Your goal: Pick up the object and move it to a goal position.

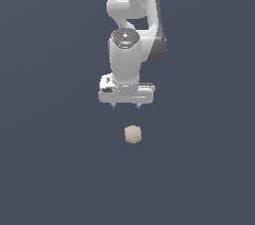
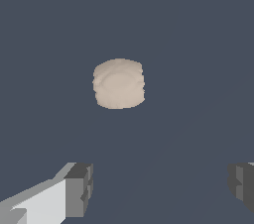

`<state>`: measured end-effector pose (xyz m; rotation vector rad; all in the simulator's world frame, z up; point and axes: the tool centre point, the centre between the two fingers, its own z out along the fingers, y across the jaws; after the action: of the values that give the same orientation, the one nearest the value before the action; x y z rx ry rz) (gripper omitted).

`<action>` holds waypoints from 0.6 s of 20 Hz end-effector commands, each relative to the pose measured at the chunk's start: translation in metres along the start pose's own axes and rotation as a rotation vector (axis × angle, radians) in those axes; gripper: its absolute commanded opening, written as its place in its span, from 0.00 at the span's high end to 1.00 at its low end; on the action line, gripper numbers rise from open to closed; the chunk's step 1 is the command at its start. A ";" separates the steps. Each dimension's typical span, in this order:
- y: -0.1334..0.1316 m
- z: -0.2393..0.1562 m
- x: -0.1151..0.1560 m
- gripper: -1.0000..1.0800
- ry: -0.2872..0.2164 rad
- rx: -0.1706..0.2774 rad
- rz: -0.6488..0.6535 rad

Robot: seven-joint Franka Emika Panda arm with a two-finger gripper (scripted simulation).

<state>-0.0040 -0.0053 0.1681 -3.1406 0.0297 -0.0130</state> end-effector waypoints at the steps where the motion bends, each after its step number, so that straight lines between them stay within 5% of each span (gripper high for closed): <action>1: 0.000 0.000 0.000 0.04 0.000 0.000 0.000; 12: -0.025 -0.004 0.003 0.04 0.004 0.000 -0.071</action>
<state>-0.0007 0.0178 0.1711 -3.1404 -0.0723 -0.0185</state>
